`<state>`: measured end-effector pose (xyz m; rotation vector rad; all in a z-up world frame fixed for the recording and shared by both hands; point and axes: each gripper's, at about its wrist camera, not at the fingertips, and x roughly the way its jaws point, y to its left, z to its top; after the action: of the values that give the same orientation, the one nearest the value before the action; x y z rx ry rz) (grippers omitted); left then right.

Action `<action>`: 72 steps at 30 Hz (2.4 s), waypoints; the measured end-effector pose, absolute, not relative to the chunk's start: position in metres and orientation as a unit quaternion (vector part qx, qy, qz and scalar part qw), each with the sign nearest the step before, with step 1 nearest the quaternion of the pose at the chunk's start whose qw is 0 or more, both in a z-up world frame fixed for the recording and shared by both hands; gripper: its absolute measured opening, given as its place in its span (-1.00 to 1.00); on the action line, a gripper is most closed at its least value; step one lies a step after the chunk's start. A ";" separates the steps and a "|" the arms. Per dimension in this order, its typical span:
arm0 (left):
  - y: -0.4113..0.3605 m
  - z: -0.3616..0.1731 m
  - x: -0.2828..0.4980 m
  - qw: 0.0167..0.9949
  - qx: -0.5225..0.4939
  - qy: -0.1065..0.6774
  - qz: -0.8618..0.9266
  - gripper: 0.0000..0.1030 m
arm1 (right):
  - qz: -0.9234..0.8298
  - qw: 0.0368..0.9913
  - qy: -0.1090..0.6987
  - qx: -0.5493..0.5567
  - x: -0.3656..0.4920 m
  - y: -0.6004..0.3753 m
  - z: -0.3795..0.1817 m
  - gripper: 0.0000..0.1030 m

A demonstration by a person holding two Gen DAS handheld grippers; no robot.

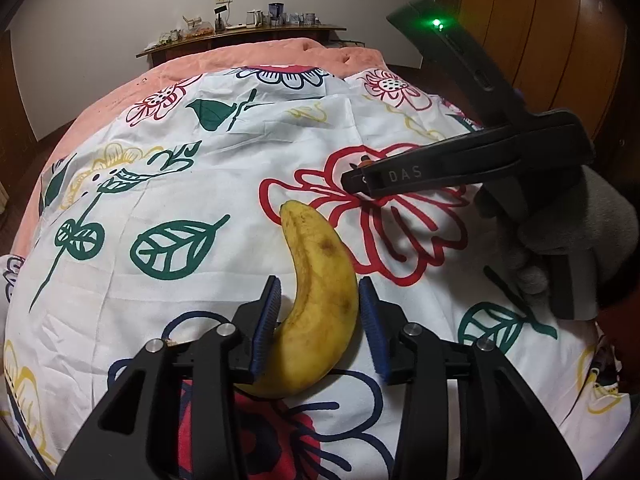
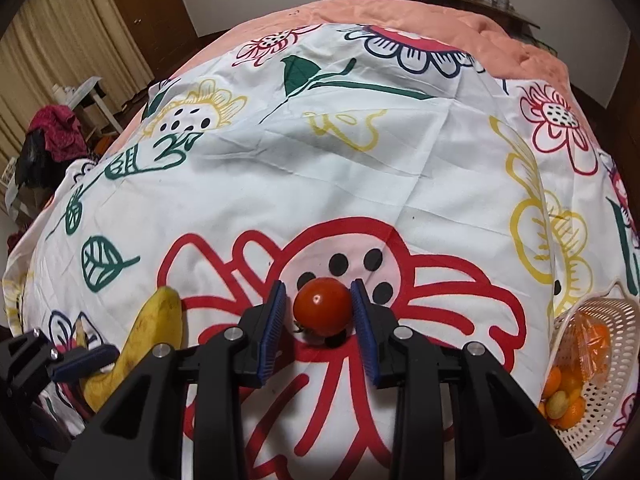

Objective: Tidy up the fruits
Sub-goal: 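Grasp the red tomato with the right gripper while the left gripper holds the banana, then carry the tomato with the right gripper and release it into the basket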

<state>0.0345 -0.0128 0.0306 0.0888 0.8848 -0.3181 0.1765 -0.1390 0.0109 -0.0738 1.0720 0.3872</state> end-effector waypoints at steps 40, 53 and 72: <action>-0.005 0.052 0.025 0.903 0.010 0.399 -0.158 -0.47 | 0.174 0.852 0.494 -0.022 0.169 -0.148 0.017 -0.46; -0.007 0.037 0.021 0.892 0.034 0.423 -0.155 -0.05 | 0.157 0.873 0.458 0.051 0.137 -0.206 0.039 -0.46; -0.019 0.048 0.021 0.891 0.045 0.419 -0.167 -0.34 | 0.127 0.893 0.414 0.119 0.095 -0.277 0.054 -0.46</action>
<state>0.0213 -0.0187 0.0476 0.0938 0.8708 -0.3461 0.0951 -0.2768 0.0538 0.2478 0.8596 0.2637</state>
